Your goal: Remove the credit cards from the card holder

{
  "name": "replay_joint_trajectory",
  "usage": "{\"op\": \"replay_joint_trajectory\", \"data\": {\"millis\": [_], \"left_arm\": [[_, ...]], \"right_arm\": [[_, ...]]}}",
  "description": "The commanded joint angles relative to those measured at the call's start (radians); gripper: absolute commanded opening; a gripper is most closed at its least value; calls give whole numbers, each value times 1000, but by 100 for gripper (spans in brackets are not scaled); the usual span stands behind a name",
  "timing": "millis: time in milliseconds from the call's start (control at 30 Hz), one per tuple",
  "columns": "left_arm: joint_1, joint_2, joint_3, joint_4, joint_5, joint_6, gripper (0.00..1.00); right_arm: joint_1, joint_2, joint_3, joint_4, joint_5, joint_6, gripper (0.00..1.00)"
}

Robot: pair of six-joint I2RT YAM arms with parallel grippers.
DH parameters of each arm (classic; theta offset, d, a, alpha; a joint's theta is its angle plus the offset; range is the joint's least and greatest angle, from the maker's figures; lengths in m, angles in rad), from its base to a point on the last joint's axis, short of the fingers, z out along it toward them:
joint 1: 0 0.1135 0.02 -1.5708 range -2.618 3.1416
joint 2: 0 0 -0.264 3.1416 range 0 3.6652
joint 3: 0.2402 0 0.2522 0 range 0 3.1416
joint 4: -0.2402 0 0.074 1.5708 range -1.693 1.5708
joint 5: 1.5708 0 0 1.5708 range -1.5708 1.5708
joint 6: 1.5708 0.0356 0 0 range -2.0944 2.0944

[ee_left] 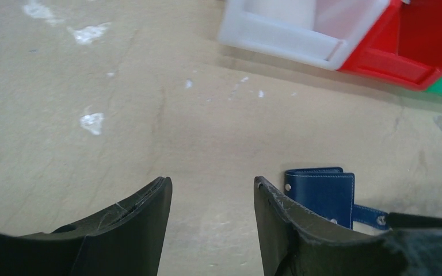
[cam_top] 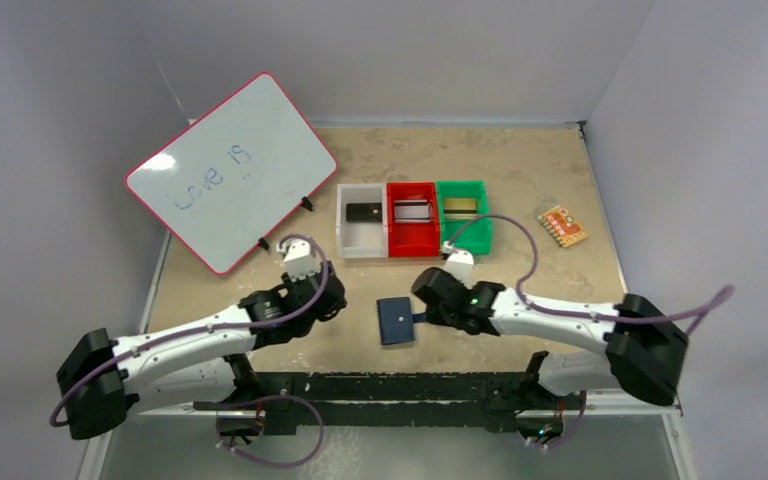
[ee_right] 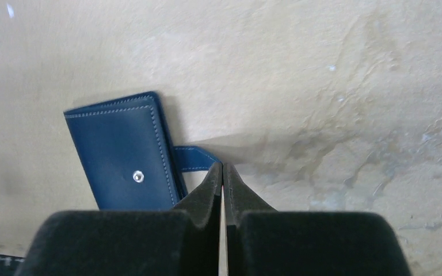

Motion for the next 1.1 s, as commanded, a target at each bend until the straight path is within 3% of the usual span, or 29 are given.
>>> {"op": "replay_joint_trajectory", "data": {"millis": [0, 200, 567, 900, 1067], "left_arm": [[-27, 125, 137, 119, 103, 155, 55], [-105, 338, 263, 180, 164, 193, 58], [-179, 604, 447, 141, 189, 203, 60], [-220, 677, 477, 91, 147, 165, 59], [-230, 693, 495, 81, 151, 189, 60]], "right_arm": [[-108, -186, -168, 232, -137, -2, 1], [-171, -350, -328, 368, -220, 23, 6], [-211, -341, -411, 422, -259, 27, 12], [-232, -338, -463, 530, -322, 3, 16], [-242, -332, -482, 601, -372, 4, 8]]}}
